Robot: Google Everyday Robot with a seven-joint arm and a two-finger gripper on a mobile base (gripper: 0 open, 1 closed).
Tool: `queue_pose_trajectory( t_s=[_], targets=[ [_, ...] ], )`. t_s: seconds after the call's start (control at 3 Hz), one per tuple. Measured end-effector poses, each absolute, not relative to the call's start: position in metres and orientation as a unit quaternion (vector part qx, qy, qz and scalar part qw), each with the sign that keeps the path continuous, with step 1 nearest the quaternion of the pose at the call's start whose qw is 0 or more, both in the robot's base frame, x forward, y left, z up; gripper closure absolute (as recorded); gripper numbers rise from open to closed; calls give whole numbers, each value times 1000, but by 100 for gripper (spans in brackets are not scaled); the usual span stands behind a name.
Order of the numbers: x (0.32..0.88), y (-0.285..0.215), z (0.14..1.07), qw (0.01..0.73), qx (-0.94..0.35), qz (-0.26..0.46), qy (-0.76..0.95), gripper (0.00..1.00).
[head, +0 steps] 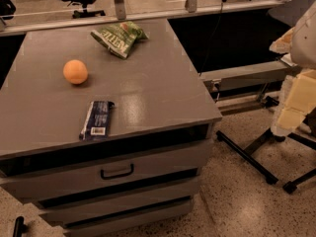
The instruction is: Pick green jalapeno chip bag
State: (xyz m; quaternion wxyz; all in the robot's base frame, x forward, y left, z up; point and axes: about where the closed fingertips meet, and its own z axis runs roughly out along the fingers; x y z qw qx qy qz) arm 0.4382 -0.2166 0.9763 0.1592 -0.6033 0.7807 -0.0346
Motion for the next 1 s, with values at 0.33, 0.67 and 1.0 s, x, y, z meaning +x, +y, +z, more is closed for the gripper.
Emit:
queue_pose_trajectory(
  t_s=[0.33,0.67,1.0],
  targets=[
    [438,-217,976,159,-603,-35,781,0],
    [446,-213,988,186,-605,-46,773,0],
    [485,-190,1022,241,-621,-87,741,0]
  ],
)
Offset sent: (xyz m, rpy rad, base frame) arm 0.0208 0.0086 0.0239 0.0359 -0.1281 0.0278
